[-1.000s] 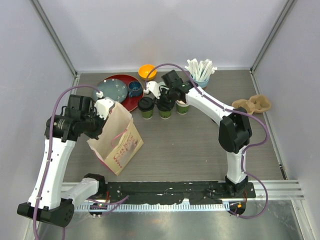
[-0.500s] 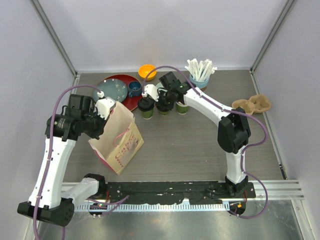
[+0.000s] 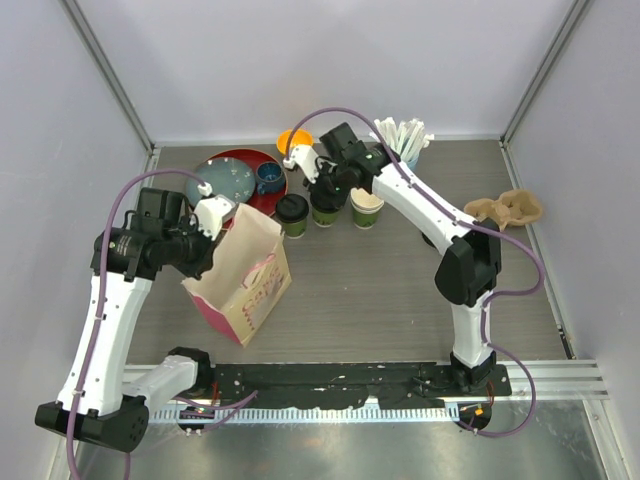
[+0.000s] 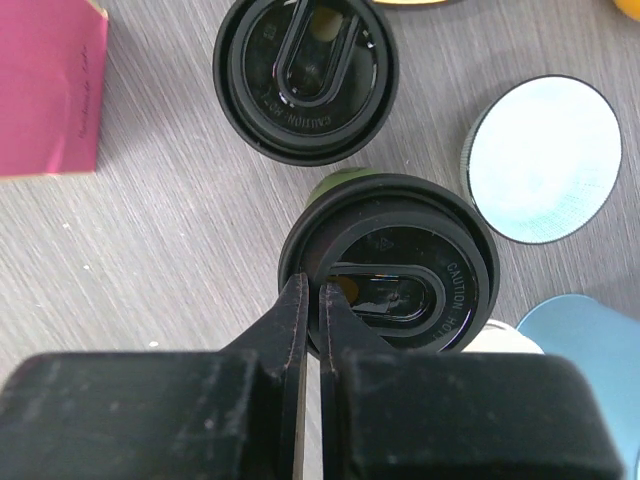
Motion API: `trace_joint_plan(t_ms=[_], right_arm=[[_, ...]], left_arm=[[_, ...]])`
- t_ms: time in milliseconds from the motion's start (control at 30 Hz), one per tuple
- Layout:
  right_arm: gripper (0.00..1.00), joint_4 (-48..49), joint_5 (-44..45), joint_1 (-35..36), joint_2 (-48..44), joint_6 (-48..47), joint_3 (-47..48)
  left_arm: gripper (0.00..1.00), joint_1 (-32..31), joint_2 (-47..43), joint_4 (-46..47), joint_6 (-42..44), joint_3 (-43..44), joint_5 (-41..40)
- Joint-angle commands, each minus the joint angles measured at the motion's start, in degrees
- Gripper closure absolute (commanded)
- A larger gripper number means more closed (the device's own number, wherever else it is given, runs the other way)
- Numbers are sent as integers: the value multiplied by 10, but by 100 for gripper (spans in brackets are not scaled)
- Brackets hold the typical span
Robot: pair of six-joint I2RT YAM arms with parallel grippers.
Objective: Pack the takeout coffee
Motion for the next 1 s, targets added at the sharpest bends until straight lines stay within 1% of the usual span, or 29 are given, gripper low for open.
trace_joint_plan(t_ms=[0, 167, 333, 433, 533, 733, 800, 900, 967], right_arm=[[99, -46, 15, 2, -53, 92, 45], [99, -53, 10, 3, -118, 151, 31], [99, -107, 43, 4, -162, 206, 63], [99, -141, 66, 8, -188, 224, 90], [99, -170, 88, 28, -209, 233, 123], [99, -229, 117, 108, -217, 243, 233], [99, -247, 118, 134, -215, 248, 251], [99, -260, 119, 163, -221, 253, 250], [99, -261, 101, 174, -224, 254, 249]], left_arm=[[100, 3, 0, 8, 7, -4, 51], [100, 2, 4, 15, 8, -4, 90], [100, -1, 16, 27, 17, -6, 139], [100, -8, 22, 39, 19, -4, 165], [100, -20, 33, 50, 19, 5, 195], [100, -67, 65, 74, 6, 9, 196], [100, -82, 77, 81, 4, 10, 182], [100, -87, 83, 86, 2, 14, 175], [100, -88, 86, 86, 2, 20, 170]])
